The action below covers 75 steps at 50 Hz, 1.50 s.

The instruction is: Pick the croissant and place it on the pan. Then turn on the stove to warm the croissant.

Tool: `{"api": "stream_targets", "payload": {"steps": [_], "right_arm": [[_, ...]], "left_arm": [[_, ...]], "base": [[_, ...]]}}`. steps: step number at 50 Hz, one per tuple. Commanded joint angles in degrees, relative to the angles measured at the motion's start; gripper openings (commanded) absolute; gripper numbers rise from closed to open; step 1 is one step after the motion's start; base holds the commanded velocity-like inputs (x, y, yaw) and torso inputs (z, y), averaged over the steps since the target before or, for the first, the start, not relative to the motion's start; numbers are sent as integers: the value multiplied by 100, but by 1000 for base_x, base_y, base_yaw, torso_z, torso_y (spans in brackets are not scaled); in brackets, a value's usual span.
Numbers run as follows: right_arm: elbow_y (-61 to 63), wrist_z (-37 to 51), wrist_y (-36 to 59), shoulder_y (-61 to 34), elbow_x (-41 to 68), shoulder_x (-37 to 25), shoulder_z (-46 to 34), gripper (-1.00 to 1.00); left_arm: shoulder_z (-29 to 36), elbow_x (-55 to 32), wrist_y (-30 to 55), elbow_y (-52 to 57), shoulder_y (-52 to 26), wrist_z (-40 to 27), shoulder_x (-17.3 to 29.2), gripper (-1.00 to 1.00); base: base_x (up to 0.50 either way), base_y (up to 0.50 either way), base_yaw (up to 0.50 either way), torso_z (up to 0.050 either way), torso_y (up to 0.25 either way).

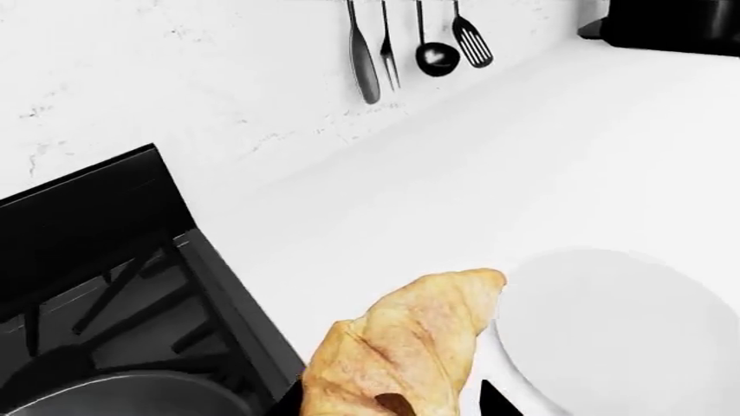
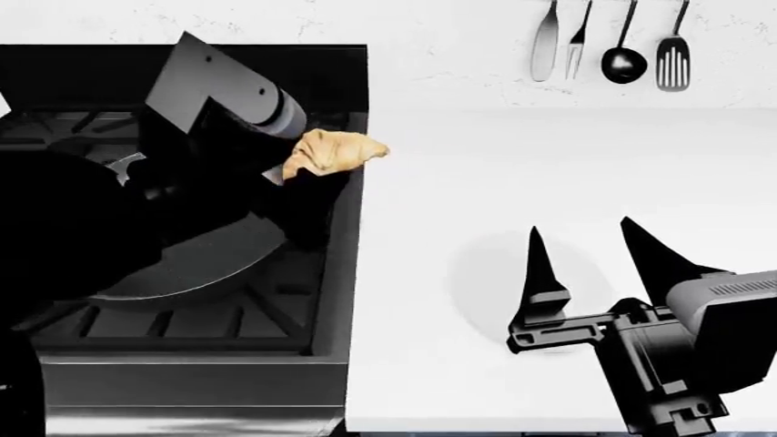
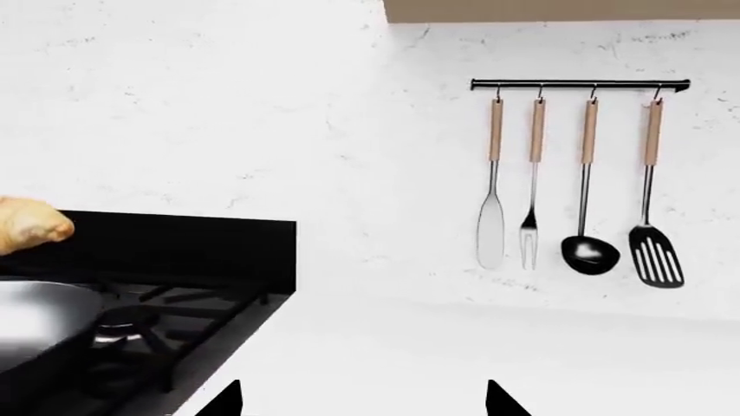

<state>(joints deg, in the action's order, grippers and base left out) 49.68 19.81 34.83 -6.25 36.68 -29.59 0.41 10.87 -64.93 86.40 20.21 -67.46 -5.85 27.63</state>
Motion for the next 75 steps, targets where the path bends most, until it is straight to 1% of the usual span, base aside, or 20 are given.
{"api": "stream_targets", "payload": {"steps": [1,24,35,49,57,67,75], "right_arm": [[-21,9,-27,-14,-22,-11,-50,100],[-11,35,-88,38,10,-55,-45,100],[26,50,-123,58,148,-51,26,100],[22,81,-172,110,196,-67,76,100],[-14,81,-216,125,190,-58,64,100],[-7,102,-244,161,234,-72,99,100],[9,129,-259,188,268,-89,131,100]], "left_arm": [[64,-102,-125,-62,-30,-93,81,-100],[139,-345,-188,-109,-87,-305,157,-100],[426,-35,-535,-326,-103,-112,271,-100],[963,701,-1115,-1052,-307,278,380,-100],[1156,903,-1296,-1264,-283,397,417,-100],[1580,1286,-1635,-1696,-292,657,320,-100],[1780,1404,-1737,-1839,-270,738,238,-100]], "base": [[0,500,0,0,0],[0,500,0,0,0],[0,0,0,0,1],[0,0,0,0,0],[0,0,0,0,0],[0,0,0,0,0],[0,0,0,0,0]]}}
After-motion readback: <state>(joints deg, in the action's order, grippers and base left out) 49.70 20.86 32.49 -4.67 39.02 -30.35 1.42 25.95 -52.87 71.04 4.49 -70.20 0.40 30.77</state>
